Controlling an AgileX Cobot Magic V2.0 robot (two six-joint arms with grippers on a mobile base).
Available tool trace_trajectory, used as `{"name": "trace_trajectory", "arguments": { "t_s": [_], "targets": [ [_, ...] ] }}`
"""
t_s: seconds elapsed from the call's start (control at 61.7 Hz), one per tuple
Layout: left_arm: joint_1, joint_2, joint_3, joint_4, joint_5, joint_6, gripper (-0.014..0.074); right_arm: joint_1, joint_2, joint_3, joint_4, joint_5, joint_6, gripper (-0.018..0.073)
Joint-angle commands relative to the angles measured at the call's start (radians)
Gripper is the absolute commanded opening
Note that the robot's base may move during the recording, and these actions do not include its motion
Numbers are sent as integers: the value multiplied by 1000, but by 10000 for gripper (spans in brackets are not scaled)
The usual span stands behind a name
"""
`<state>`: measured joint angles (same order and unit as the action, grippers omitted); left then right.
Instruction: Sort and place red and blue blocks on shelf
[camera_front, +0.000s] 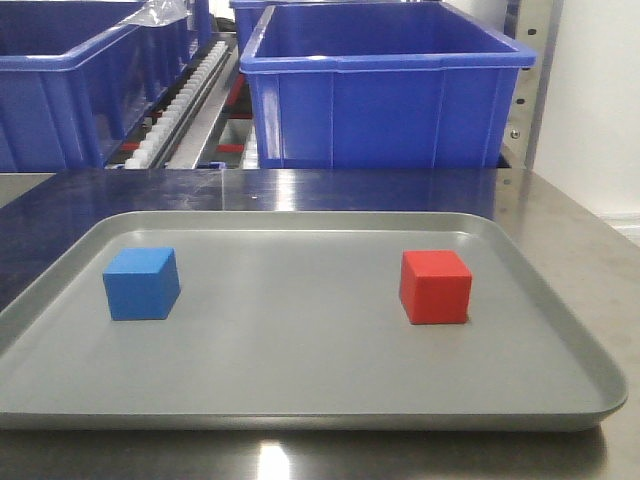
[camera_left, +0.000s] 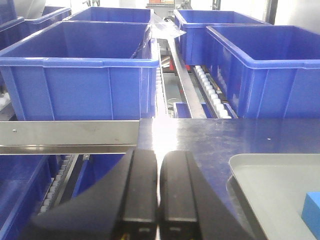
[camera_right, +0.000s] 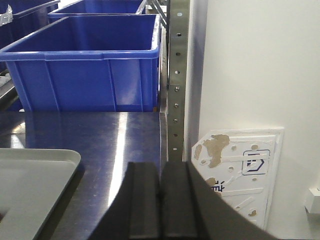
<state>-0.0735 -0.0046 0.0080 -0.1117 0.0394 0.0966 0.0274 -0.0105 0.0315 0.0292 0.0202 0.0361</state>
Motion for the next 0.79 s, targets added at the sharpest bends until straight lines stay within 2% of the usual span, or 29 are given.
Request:
{"name": "trace_trajectory", "arguments": {
  "t_s": [0.0,0.275,0.567,0.778],
  "targets": [
    [1,-17,26,-2,-82,-7,122,-2,-20,-61,-3,-56,-11,57],
    [1,-17,26,-2,-82,-7,122,-2,71,-222,-14,168,-19,57],
    [1,-17,26,-2,-82,-7,122,-2,287,-325,-1,185,-17,57],
    [1,-17,26,-2,-82,-7,122,-2,484,-417,-1,278,-17,57]
  ]
}}
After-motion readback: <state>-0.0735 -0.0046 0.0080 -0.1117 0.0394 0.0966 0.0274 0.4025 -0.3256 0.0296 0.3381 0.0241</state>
